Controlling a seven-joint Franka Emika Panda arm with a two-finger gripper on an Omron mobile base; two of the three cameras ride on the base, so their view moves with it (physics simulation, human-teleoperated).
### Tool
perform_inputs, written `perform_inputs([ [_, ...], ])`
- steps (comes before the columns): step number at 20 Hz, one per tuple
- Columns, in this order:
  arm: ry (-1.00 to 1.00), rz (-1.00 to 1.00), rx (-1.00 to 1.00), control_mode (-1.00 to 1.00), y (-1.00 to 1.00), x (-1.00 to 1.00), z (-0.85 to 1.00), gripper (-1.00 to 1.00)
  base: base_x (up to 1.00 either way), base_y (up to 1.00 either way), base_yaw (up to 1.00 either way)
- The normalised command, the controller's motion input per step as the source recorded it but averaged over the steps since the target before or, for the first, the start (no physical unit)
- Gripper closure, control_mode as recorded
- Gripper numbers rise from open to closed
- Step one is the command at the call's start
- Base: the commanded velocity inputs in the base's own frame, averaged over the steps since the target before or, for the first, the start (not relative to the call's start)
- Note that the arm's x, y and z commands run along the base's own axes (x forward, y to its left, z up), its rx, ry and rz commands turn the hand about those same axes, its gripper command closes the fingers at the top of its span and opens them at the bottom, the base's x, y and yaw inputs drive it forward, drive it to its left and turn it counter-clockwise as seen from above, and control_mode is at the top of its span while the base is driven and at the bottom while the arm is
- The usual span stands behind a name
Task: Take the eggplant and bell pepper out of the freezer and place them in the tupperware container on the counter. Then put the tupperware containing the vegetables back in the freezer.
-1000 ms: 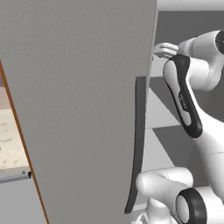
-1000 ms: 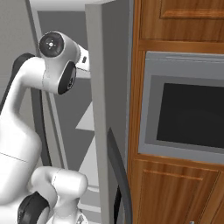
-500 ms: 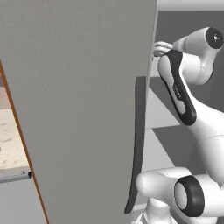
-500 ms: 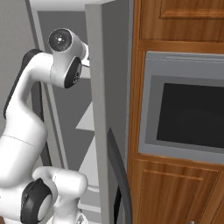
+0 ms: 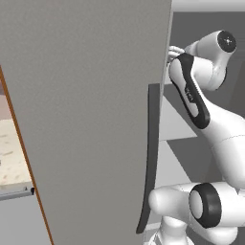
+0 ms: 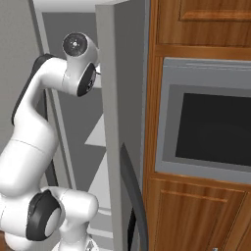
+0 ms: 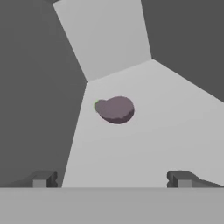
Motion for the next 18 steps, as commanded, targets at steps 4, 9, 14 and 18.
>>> perform_inputs([
  [4, 0.00, 0.00, 0.04, -1.00, 0.00, 0.42, -0.11, -1.00, 0.00, 0.00, 0.00],
  [9, 0.00, 0.00, 0.03, -1.00, 0.00, 0.29, -0.07, -1.00, 0.00, 0.00, 0.00],
  [14, 0.00, 0.00, 0.01, -1.00, 0.00, 0.16, -0.06, -1.00, 0.00, 0.00, 0.00],
  [18, 0.00, 0.00, 0.00, -1.00, 0.00, 0.15, -0.05, -1.00, 0.00, 0.00, 0.00],
])
